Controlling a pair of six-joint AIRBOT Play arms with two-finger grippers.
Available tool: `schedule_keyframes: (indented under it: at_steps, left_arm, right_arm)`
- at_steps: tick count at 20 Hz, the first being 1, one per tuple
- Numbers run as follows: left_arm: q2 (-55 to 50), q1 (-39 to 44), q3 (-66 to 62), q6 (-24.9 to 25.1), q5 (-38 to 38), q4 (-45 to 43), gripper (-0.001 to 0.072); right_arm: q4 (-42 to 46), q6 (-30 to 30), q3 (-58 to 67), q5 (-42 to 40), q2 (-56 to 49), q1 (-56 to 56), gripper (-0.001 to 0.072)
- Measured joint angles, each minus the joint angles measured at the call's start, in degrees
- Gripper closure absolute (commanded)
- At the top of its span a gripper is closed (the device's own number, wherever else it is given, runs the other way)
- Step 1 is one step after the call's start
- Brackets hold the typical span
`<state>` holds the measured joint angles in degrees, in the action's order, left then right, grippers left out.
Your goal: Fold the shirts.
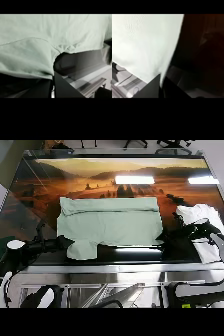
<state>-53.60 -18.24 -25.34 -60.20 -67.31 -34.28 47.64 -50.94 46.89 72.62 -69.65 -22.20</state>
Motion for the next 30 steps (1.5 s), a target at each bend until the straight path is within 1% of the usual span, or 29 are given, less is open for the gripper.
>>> schedule_keyframes:
  at_steps: [1, 3, 6, 9, 11, 13, 15, 18, 21, 25, 26, 27, 28, 29, 30]
  left_arm:
    - [1.6, -1.5, 0.0, -0.5, -1.1, -0.9, 0.0696]
    - [5.5, -4.9, 0.0, -2.5, -4.1, -4.1, 0.0696]
    - [11.9, -7.4, 0.1, -7.1, -7.9, -9.3, 0.0698]
    - [17.9, -8.3, -0.1, -9.9, -10.3, -12.1, 0.0698]
    - [19.8, -8.5, -1.5, -11.0, -9.6, -12.8, 0.0697]
    - [18.1, -8.7, -4.9, -11.2, -7.5, -12.2, 0.0696]
    - [13.4, -8.7, -9.7, -10.5, -5.7, -10.9, 0.0696]
    - [1.5, -6.7, -18.8, -8.9, -2.7, -9.9, 0.0695]
    - [-14.0, -1.4, -28.8, -7.2, 1.0, -9.7, 0.0695]
    - [-33.0, 4.9, -41.7, -6.1, 4.7, -9.7, 0.0691]
    - [-36.7, 5.9, -44.7, -5.7, 5.0, -9.8, 0.0690]
    - [-39.6, 6.6, -47.3, -5.3, 5.1, -9.8, 0.0687]
    - [-42.2, 7.2, -49.9, -5.0, 5.2, -9.8, 0.0392]
    - [-44.4, 7.5, -52.6, -4.9, 5.0, -9.8, 0.0062]
    - [-46.2, 7.6, -55.1, -4.8, 4.3, -9.8, 0.0038]
  right_arm:
    - [0.8, -0.1, 0.0, -0.1, 0.9, 0.1, 0.0695]
    - [1.5, -2.3, 0.0, 0.5, 3.0, 0.1, 0.0695]
    - [5.4, -8.0, -0.5, 1.3, 7.3, 0.1, 0.0695]
    - [7.9, -12.2, -1.0, 1.7, 12.9, 0.1, 0.0696]
    - [5.7, -12.3, -0.8, 0.0, 16.2, 0.1, 0.0697]
    - [1.1, -10.2, 0.2, -3.8, 17.7, 0.2, 0.0696]
    - [-4.1, -7.3, 2.0, -7.9, 16.9, 1.1, 0.0696]
    - [-10.1, -2.8, 5.6, -15.3, 11.7, 4.7, 0.0695]
    - [-13.0, 1.2, 10.2, -23.1, 3.8, 9.1, 0.0695]
    - [-14.6, 3.5, 16.0, -27.7, -5.4, 12.5, 0.0694]
    - [-14.8, 3.9, 16.8, -28.2, -6.6, 12.7, 0.0675]
    - [-14.8, 4.0, 17.6, -28.5, -7.5, 12.9, 0.0565]
    - [-14.8, 4.2, 18.1, -28.7, -7.9, 12.9, 0.0449]
    - [-14.7, 4.3, 18.7, -28.6, -8.1, 12.7, 0.0361]
    - [-14.4, 4.3, 19.2, -28.6, -8.1, 12.3, 0.0306]
